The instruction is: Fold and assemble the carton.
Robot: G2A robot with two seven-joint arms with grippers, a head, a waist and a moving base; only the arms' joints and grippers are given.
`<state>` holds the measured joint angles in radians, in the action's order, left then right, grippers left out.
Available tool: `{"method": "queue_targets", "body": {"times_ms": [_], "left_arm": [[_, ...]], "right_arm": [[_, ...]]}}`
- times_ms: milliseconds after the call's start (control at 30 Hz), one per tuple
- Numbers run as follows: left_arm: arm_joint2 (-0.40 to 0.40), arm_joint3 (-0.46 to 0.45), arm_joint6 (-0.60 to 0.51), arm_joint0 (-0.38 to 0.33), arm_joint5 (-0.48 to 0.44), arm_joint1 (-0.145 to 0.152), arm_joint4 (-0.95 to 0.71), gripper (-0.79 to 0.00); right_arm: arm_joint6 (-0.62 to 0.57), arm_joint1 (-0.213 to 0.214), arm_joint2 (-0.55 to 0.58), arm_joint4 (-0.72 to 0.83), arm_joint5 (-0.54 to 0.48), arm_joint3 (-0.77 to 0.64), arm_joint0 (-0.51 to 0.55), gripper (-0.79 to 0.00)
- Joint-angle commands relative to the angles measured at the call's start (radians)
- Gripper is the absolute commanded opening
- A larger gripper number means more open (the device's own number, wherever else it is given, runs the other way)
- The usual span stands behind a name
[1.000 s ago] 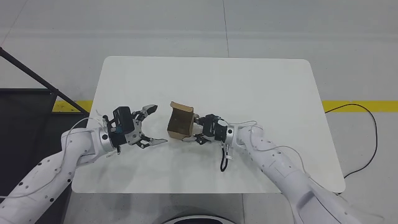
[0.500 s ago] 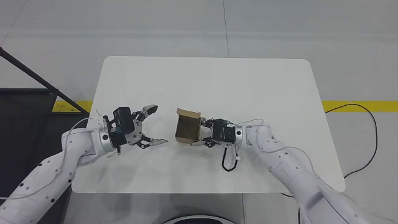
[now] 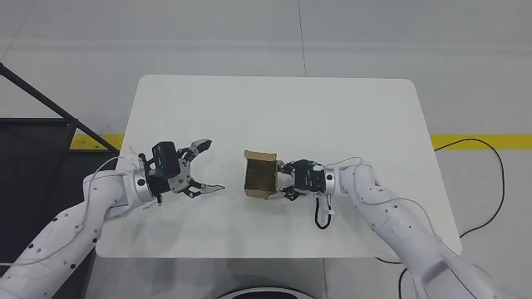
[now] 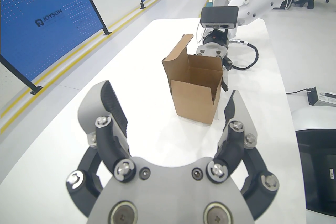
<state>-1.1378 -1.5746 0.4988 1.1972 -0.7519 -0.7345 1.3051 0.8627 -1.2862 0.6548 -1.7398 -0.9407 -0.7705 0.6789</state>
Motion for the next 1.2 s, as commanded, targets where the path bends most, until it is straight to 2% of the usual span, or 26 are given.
{"method": "queue_targets", "body": {"times_ms": [0,67,100,133,167,600,933,1167], "left_arm": [[-0.002,0.001,0.001,0.001,-0.003,-0.002,0.004,0.0],[-0.003,0.002,0.0,0.002,-0.006,-0.004,0.006,0.0],[-0.004,0.001,0.0,0.002,-0.007,-0.005,0.007,0.0],[-0.005,0.0,-0.002,0.002,-0.008,-0.006,0.009,0.0],[-0.006,0.0,-0.003,0.003,-0.009,-0.007,0.01,0.0],[-0.013,-0.005,-0.07,0.009,-0.021,-0.02,0.015,0.0],[-0.023,-0.043,-0.132,0.025,0.006,-0.03,-0.008,0.0],[-0.026,-0.043,-0.152,0.03,-0.001,-0.03,-0.023,0.0]], "right_arm": [[-0.012,0.01,0.009,-0.002,-0.006,-0.021,0.01,-0.483],[-0.025,0.018,0.016,-0.005,-0.013,-0.041,0.02,-0.413],[-0.031,0.021,0.02,-0.004,-0.014,-0.05,0.024,-0.274],[-0.038,0.024,0.024,-0.002,-0.015,-0.059,0.028,-0.074],[-0.044,0.027,0.027,0.0,-0.017,-0.068,0.032,0.0],[-0.11,0.064,0.08,0.024,-0.031,-0.161,0.075,0.0],[-0.194,0.109,0.187,0.086,-0.022,-0.258,0.131,0.0],[-0.194,0.109,0.187,0.086,-0.022,-0.258,0.131,0.0]]}}
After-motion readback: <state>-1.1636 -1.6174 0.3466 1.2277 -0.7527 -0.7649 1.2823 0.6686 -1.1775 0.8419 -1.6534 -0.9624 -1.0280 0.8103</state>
